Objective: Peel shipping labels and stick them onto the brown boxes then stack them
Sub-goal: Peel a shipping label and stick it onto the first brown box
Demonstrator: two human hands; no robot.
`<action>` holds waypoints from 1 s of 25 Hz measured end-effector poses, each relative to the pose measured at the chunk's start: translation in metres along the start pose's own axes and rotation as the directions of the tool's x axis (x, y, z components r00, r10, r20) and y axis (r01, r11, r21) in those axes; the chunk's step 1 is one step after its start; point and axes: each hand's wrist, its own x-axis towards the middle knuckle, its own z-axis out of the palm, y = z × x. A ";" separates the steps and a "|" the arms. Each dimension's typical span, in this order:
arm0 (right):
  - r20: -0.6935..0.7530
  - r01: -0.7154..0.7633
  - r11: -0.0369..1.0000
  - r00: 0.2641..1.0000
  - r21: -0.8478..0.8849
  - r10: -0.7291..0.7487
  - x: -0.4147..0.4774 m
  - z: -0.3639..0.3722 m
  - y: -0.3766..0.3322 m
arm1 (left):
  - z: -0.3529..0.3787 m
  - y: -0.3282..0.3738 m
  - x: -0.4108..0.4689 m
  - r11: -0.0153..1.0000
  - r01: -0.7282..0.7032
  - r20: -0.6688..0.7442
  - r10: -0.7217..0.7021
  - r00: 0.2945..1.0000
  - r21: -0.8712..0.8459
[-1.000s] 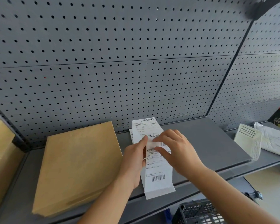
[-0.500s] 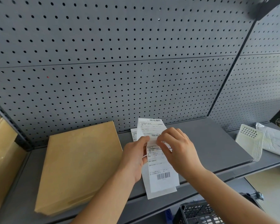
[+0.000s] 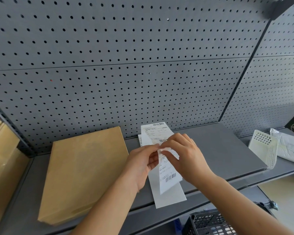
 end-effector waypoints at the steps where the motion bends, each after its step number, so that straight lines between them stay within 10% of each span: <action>1: 0.011 0.004 1.000 1.000 0.005 -0.004 0.001 0.000 0.000 | -0.001 0.001 0.001 1.000 -0.016 -0.001 0.016 1.000 0.001; 25: -0.026 0.025 0.989 0.999 0.143 -0.022 -0.015 -0.038 -0.014 | -0.004 0.021 0.020 0.993 -0.033 -0.084 0.042 0.996 0.109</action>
